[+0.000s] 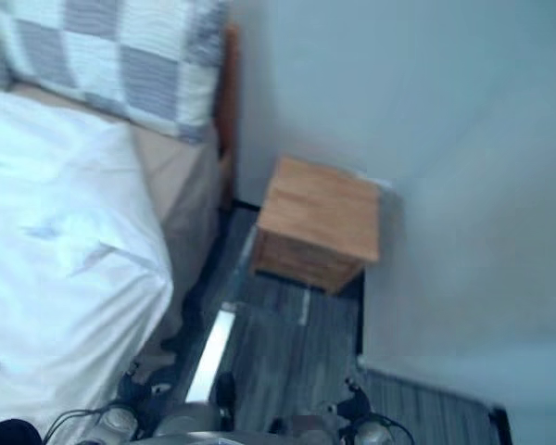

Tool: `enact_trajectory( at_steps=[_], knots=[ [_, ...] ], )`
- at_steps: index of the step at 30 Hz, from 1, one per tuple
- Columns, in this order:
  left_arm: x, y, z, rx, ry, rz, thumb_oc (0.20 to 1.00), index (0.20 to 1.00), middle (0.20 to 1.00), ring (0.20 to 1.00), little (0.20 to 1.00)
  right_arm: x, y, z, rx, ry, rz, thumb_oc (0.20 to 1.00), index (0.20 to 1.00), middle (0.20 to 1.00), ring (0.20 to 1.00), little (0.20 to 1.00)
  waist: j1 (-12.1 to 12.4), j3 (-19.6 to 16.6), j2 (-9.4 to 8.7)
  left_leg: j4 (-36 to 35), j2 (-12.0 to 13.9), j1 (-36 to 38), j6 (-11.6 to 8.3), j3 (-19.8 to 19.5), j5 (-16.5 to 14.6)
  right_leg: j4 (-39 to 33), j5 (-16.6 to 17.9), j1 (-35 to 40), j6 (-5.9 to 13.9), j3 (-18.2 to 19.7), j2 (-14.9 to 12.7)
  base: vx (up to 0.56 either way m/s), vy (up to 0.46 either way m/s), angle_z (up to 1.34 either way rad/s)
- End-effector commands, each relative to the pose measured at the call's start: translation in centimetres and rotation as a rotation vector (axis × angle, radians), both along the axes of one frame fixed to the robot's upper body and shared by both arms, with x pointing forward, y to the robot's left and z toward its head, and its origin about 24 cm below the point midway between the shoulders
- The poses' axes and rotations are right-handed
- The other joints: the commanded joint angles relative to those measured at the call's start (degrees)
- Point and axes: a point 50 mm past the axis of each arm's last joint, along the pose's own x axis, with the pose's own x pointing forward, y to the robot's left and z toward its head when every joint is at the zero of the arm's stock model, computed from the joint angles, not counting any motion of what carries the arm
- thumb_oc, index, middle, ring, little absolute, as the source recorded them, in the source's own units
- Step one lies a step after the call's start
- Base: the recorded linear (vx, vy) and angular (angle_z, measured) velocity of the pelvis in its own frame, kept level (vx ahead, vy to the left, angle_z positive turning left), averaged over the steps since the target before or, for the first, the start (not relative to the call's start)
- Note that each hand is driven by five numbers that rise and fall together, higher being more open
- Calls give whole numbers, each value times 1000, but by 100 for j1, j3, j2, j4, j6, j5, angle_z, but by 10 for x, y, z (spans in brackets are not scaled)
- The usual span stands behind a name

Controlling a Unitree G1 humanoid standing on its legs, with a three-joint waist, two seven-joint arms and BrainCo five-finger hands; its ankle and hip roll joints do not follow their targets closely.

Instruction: Tidy up the quilt and then pick up the clothes from the bed and put them into the laundry hamper.

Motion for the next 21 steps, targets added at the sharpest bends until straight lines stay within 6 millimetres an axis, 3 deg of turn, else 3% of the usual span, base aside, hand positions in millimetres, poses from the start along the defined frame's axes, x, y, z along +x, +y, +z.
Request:
enact_trajectory(
  at_steps=[1, 3, 4, 5, 6, 7, 9, 10, 11, 12, 13, 14, 15, 17, 18, 19, 20, 21],
  knots=[
    [21, 8, 12, 41, -98, 4, 1000, 1000, 1000, 1000, 1000, 62, -15, 50, -77, -300, 81, 1000, 1000, 1000, 1000, 1000, 41, 304, 105, 146, 294, 66, -825, -661, -439, -3126, 595, 466, 27, 1051, 178, 356, -211, 207],
    [27, 13, 15, 63, -99, -12, 1000, 1000, 1000, 1000, 1000, 78, -23, 72, -144, -375, 165, 1000, 1000, 1000, 1000, 1000, -89, 304, 33, 138, 224, 45, -890, -1249, -491, -3809, 866, 325, 108, 2224, 106, 312, -191, 308],
    [25, 17, 16, 69, -96, -22, 1000, 1000, 1000, 1000, 1000, 78, -26, 75, -155, -382, 176, 1000, 1000, 1000, 1000, 1000, 2, 230, -69, 122, 145, 46, -908, -1463, -564, -4057, 828, 503, 68, 2321, -17, 232, -236, 250],
    [19, 22, 15, 79, -87, 10, 1000, 1000, 1000, 1000, 1000, 90, -18, 88, -163, -439, 234, 1000, 1000, 1000, 1000, 1000, 71, 244, -158, 152, 159, 36, -975, -1526, -596, -3933, 930, 461, 85, 2064, -132, 228, -428, 212],
    [12, 30, 14, 83, -79, 75, 1000, 1000, 1000, 1000, 1000, 114, -9, 126, -199, -604, 316, 1000, 1000, 1000, 1000, 1000, 159, 245, -225, 210, 276, -80, -1064, -1676, -577, -4068, 1080, 558, 96, 1754, -125, 162, -387, 161],
    [12, 30, 14, 83, -79, 75, 1000, 1000, 1000, 1000, 1000, 114, -9, 126, -199, -604, 316, 1000, 1000, 1000, 1000, 1000, 148, 233, -233, 209, 267, -102, -1064, -1685, -560, -4079, 1094, 544, 99, 1747, -135, 158, -350, 134],
    [-4, 34, 11, 62, -75, 140, 1000, 1000, 1000, 1000, 1000, 131, -8, 164, -234, -760, 368, 1000, 1000, 1000, 1000, 1000, 278, 193, -245, 145, 406, -192, -1250, -1888, -517, -4402, 1098, 787, 50, 1419, -131, 150, -216, 79],
    [-6, 33, 10, 59, -70, 136, 1000, 1000, 1000, 1000, 1000, 140, -17, 193, -296, -870, 360, 1000, 1000, 1000, 1000, 1000, 233, 266, -245, 339, 457, -594, -1331, -1576, -418, -4489, 1066, 981, 84, 910, -328, 101, -156, 64],
    [-6, 32, 10, 59, -71, 136, 1000, 1000, 1000, 1000, 1000, 140, -17, 193, -296, -870, 360, 1000, 1000, 1000, 1000, 1000, 205, 254, -250, 354, 440, -632, -1329, -1601, -404, -4489, 1073, 963, 89, 886, -343, 3, -64, 107],
    [-2, 30, 10, 53, -78, 118, 1000, 1000, 1000, 1000, 1000, 145, -22, 205, -332, -909, 364, 1000, 1000, 1000, 1000, 1000, 71, 324, -264, 559, 587, -844, -1358, -751, -387, -4468, 1092, 1011, 146, 604, -488, -185, 31, 220],
    [0, 34, 13, 65, -81, 92, 1000, 1000, 1000, 1000, 1000, 156, -25, 231, -409, -985, 371, 1000, 1000, 1000, 1000, 1000, -75, 417, -302, 1149, 1016, -905, -1353, 930, -586, -4420, 1073, 1080, 129, 14, -657, -180, 27, 235],
    [0, 34, 13, 65, -81, 92, 1000, 1000, 1000, 1000, 1000, 156, -25, 231, -409, -985, 371, 1000, 1000, 1000, 1000, 1000, -75, 418, -296, 1186, 1028, -922, -1355, 929, -608, -4419, 1073, 1079, 128, 15, -649, -164, -4, 240],
    [-11, 36, 10, 73, -29, 49, 1000, 1000, 1000, 1000, 1000, 159, -39, 247, -492, -1013, 351, 1000, 1000, 1000, 1000, 1000, -127, 337, -241, 1232, 1140, -892, -1423, 1385, -584, -4282, 888, 1087, -12, -365, -591, -29, -12, 125],
    [-12, 38, 11, 78, -19, 30, 1000, 1000, 1000, 1000, 1000, 161, -40, 258, -530, -1038, 363, 1000, 1000, 1000, 1000, 1000, -144, 266, -220, 1059, 1114, -774, -1467, 1368, -649, -4152, 765, 1126, 28, -351, -530, 105, 26, 96],
    [-17, 44, 11, 96, 13, 15, 1000, 1000, 1000, 1000, 1000, 164, -42, 266, -556, -1052, 364, 1000, 1000, 1000, 1000, 1000, -124, 254, -235, 800, 1033, -710, -1360, 1220, -612, -3503, 676, 950, 43, -455, -555, 86, 38, 85],
    [-16, 44, 11, 96, 10, 16, 1000, 1000, 1000, 1000, 1000, 165, -42, 267, -556, -1055, 363, 1000, 1000, 1000, 1000, 1000, -139, 275, -246, 805, 1025, -778, -1315, 1270, -495, -3480, 745, 885, -2, -519, -581, 79, 14, 75],
    [-16, 44, 11, 96, 12, 16, 1000, 1000, 1000, 1000, 1000, 165, -42, 267, -555, -1053, 364, 1000, 1000, 1000, 1000, 1000, -144, 253, -240, 797, 1022, -721, -1356, 1204, -607, -3463, 652, 930, 48, -467, -571, -130, 13, 49],
    [-17, 51, 13, 120, 17, 12, 1000, 1000, 1000, 1000, 1000, 174, -40, 277, -556, -1078, 338, 1000, 1000, 1000, 1000, 1000, -184, 379, -226, 820, 1023, -924, -1261, 1079, -465, -2721, 808, 414, 198, -204, -604, -25, 11, 57]
  ],
)
